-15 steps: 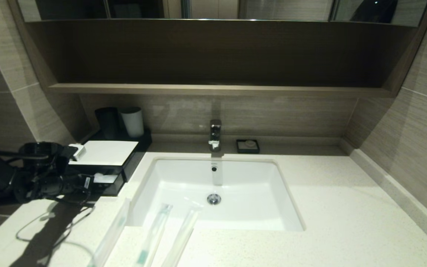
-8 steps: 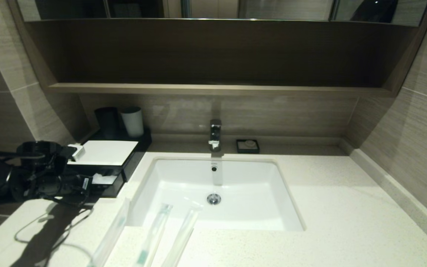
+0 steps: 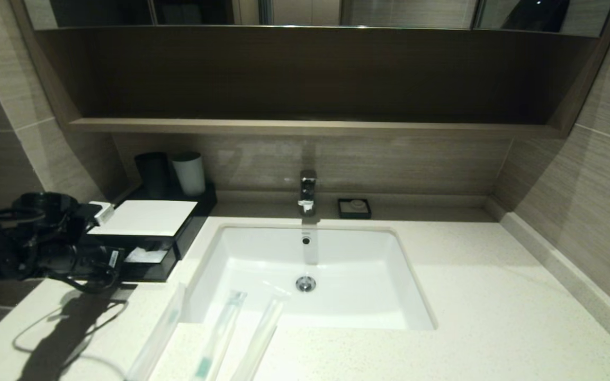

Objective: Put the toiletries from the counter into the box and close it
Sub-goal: Open the drawer

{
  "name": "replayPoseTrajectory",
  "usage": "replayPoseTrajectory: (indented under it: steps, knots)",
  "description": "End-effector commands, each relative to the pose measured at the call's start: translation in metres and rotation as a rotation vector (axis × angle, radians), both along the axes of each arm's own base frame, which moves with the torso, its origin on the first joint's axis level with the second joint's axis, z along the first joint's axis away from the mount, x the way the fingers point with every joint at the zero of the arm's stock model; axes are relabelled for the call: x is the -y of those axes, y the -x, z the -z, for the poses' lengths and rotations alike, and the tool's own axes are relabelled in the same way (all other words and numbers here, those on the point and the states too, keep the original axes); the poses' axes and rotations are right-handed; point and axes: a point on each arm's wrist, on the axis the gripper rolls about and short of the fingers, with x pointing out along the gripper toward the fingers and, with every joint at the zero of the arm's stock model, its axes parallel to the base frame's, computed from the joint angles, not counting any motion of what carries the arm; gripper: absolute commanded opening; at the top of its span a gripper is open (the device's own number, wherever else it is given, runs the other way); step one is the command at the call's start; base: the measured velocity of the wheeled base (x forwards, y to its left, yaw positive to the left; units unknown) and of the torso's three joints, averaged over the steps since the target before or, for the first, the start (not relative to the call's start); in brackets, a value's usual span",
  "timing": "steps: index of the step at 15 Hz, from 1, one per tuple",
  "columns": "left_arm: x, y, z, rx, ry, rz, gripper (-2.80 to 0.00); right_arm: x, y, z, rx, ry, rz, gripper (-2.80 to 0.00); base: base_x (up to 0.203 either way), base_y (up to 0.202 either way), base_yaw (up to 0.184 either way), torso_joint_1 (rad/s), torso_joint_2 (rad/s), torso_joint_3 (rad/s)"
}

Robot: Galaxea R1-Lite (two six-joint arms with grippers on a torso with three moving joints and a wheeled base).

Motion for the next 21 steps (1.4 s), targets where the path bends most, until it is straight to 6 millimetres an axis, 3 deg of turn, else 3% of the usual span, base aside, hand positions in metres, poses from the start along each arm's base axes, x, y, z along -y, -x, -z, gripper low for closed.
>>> replayPoseTrajectory:
  steps: [1,11,21]
  knots:
    - [0.000,0.003,-0.009,0.018,-0.005,0.001,-2.80,0.000,0.000,0.000,-0.001,0.000,0.000,-2.80,0.000,0.000,0.000,0.000,0.00,0.000]
    - [0.000,0.008,-0.015,-0.030,-0.012,0.017,-2.80,0.000,0.000,0.000,0.000,0.000,0.000,-2.80,0.000,0.000,0.000,0.000,0.00,0.000]
    - [-0.005,-0.007,-0.012,0.012,0.006,-0.012,-2.80,0.000,0.000,0.000,0.000,0.000,0.000,-2.80,0.000,0.000,0.000,0.000,0.00,0.000]
